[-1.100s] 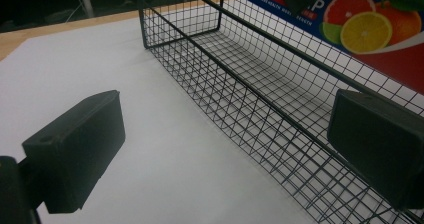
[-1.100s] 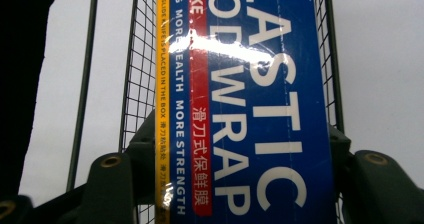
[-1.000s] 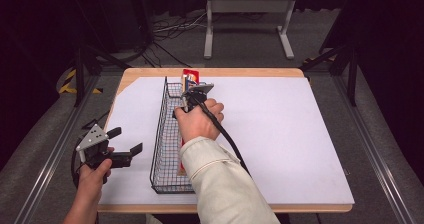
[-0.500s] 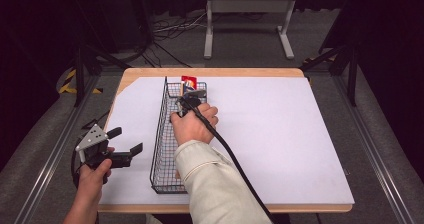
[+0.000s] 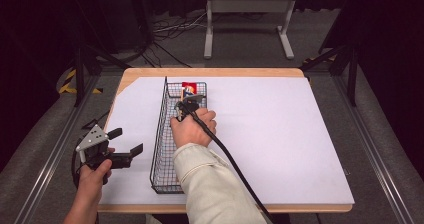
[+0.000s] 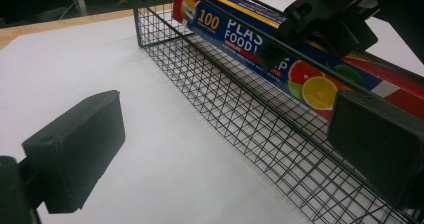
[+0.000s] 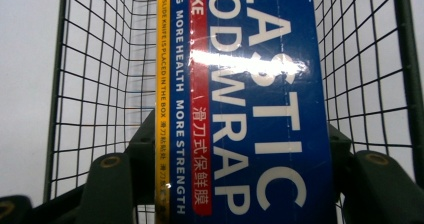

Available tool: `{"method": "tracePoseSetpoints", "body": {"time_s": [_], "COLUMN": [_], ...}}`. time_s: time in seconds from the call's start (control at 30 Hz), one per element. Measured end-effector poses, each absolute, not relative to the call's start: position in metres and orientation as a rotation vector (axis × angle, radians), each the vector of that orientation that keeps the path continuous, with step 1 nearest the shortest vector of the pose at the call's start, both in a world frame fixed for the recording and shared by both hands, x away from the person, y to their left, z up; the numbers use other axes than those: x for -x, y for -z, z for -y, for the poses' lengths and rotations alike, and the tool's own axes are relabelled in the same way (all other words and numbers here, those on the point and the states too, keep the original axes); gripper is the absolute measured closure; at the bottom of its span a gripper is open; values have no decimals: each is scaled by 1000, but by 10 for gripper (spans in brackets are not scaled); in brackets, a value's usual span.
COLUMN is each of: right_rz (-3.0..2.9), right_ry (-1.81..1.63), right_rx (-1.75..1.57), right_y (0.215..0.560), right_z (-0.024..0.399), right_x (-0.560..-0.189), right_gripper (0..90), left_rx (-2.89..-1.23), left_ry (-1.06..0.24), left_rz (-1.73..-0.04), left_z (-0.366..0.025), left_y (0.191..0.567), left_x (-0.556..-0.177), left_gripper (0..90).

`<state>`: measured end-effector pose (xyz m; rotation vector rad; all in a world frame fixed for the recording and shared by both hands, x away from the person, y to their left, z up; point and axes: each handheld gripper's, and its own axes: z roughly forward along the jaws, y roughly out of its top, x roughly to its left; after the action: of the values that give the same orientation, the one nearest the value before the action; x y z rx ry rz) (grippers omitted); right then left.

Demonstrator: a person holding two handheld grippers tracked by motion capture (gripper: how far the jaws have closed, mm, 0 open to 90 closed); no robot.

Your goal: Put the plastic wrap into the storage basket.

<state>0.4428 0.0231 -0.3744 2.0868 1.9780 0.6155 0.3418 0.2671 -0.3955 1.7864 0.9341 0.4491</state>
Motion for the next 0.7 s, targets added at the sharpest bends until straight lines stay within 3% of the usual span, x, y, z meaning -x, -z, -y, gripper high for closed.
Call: {"method": "tracePoseSetpoints", "body": {"time_s": [0.7], "right_rz": [-1979], "right_ry": [-540], "right_rx": [-2099], "right_y": [389], "right_z": [-25], "right_x": [-443], "right_gripper": [400], "left_rx": [-1799], "left_ry": [-448], "left_rz": [-954], "left_z": [-267], "left_y": [397], "left_x": [-343], "left_gripper": [28]}}
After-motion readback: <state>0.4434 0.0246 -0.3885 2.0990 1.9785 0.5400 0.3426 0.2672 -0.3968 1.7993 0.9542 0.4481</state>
